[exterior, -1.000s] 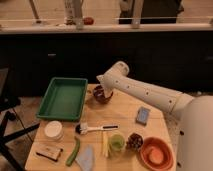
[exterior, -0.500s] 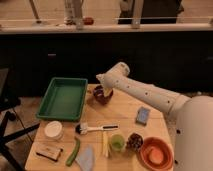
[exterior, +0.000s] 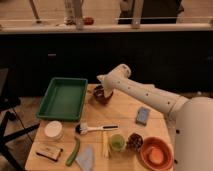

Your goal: Place fork in table surface

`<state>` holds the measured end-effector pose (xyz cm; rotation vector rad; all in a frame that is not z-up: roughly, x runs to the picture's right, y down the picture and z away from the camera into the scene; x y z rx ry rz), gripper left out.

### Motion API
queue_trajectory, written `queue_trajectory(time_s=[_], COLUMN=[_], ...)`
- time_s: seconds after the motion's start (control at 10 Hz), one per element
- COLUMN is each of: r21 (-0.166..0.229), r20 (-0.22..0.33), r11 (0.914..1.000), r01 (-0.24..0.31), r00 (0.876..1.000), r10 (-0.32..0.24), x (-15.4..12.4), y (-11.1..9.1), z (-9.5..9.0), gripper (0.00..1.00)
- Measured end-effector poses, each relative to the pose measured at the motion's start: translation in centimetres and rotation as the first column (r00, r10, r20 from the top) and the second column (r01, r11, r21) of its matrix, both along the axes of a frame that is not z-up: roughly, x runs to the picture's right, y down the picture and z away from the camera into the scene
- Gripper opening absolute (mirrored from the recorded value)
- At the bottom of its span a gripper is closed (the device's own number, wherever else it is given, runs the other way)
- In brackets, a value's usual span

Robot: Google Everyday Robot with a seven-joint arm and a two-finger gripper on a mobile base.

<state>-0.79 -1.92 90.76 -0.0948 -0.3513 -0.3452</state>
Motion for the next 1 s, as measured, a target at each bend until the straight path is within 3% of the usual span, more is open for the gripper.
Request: queue_trajectory(time_s=[0.4, 1.0], r21=[0.047, 0.03], r20=[0.035, 0.053], r11=[0.9986, 0.9982], r01=[-0.023, -0.052], r00=[0.999, 0.997], r10=[0.021, 0.05], x=[0.6, 0.8], y=[0.2, 0.0], z=[0.1, 1.4], gripper=[0.8, 0.8])
